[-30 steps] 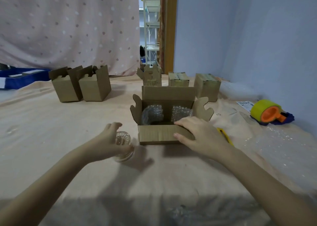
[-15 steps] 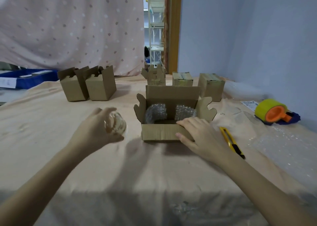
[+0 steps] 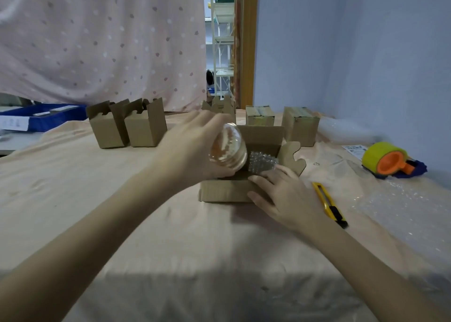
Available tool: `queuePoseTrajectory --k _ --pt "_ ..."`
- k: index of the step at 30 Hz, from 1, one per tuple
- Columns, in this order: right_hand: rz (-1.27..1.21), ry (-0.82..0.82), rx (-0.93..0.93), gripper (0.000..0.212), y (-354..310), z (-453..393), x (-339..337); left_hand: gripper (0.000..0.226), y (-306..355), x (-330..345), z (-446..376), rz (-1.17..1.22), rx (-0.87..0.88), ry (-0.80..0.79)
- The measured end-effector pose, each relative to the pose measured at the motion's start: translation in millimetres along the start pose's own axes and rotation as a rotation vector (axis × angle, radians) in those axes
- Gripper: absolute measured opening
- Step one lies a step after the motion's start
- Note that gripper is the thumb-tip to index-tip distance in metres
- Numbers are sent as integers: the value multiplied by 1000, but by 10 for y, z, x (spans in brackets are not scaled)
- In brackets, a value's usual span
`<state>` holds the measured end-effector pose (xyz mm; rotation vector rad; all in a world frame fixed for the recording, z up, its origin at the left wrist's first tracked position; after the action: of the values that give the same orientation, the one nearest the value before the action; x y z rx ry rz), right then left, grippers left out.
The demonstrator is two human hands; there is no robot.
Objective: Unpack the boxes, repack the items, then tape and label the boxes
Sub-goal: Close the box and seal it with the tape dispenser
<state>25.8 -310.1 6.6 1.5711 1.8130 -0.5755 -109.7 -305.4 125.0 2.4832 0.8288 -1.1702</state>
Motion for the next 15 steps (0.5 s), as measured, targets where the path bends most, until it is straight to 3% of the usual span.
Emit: queuePoseTrajectory --k 7,15 --pt "67 -31 -67 53 -58 18 -22 75 155 696 -330 -61 163 -225" --pt "45 44 -195 66 -62 130 -115 71 166 1041 -272 -54 420 -436"
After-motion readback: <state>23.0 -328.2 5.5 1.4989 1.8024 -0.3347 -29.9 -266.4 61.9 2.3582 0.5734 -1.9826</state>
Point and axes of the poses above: each hand's wrist, its own z-axis away from the middle knuckle, its own x-axis out of the palm, y = z × x, the point moved 10 cm from there along -z, towards the middle knuckle, and after that the axes turned 2 degrees about z, right-handed, at the moved point
